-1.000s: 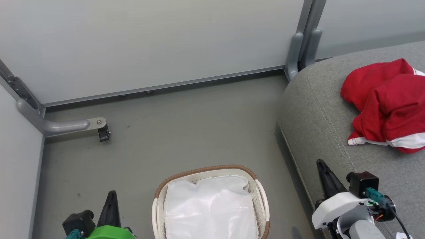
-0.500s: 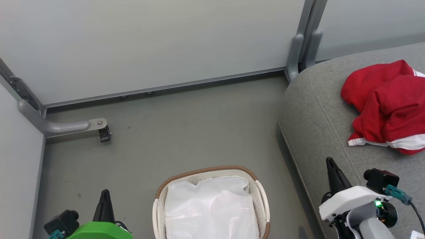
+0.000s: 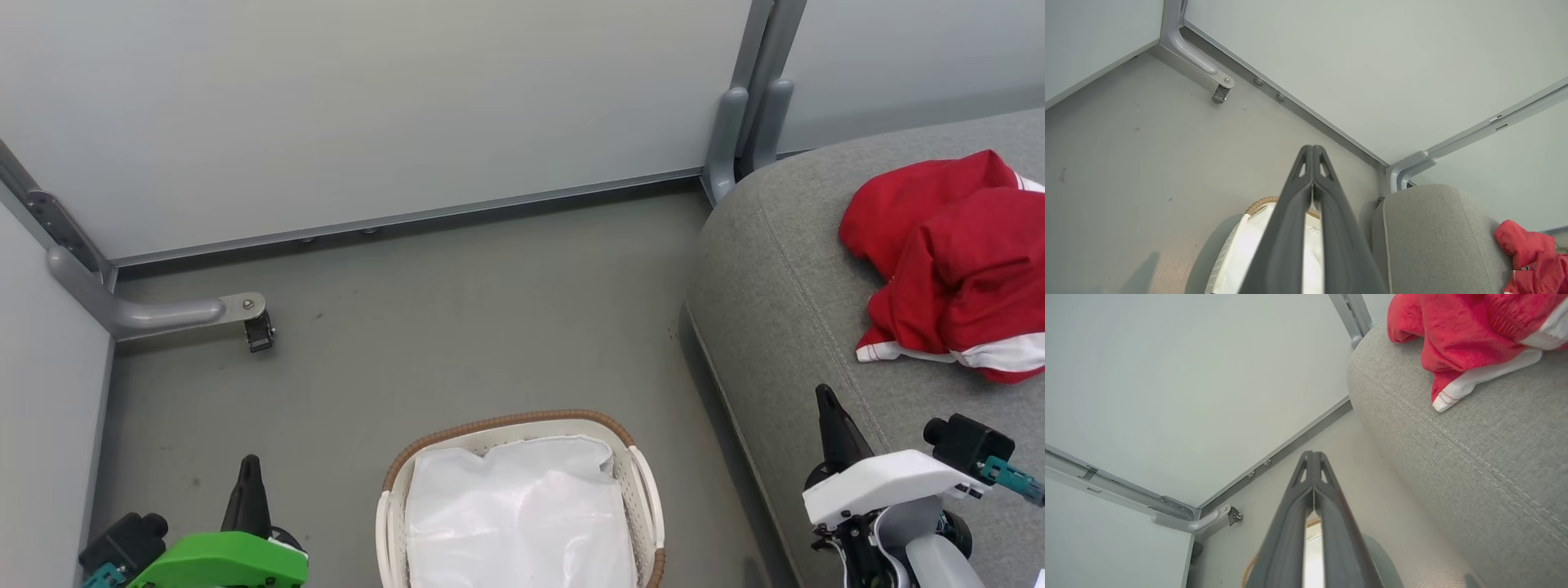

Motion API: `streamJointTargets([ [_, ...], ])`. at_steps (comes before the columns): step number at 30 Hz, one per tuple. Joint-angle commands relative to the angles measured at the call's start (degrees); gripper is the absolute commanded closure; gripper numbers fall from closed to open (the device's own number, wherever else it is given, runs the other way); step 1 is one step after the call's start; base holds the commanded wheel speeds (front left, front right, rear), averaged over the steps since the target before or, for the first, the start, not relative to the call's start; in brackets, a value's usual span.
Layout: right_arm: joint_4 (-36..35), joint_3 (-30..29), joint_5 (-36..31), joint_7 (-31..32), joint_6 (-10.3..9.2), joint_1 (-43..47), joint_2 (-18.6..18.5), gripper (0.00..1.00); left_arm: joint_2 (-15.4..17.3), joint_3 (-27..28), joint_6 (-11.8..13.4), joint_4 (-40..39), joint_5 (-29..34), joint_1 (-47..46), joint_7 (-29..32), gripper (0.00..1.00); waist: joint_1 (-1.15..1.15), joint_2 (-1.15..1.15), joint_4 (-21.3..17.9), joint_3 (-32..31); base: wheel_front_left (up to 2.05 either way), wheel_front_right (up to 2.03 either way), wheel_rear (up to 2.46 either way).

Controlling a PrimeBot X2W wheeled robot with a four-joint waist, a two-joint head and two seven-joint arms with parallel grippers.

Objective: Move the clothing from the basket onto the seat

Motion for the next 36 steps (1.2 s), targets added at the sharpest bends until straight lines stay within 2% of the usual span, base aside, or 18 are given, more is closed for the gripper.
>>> streamJointTargets([
  [1, -1.1, -0.4, 2.2, 0.4, -0.02, -0.2, -0.3, 1.00, 0.3, 0.5, -0.3, -1.0, -1.8, -1.7, 0.5, 1.00, 0.00, 0.00, 0.0, 0.0, 0.00, 0.00, 0.00],
  [36, -4.0, -3.3, 25.8, 6.6, -0.04, 0.7, -0.5, 1.00, 0.4, 3.1, -1.5, -4.0, -23.2, -3.5, 6.7, 1.00, 0.00, 0.00, 0.3, -0.8, 0.00, 0.00, 0.00],
])
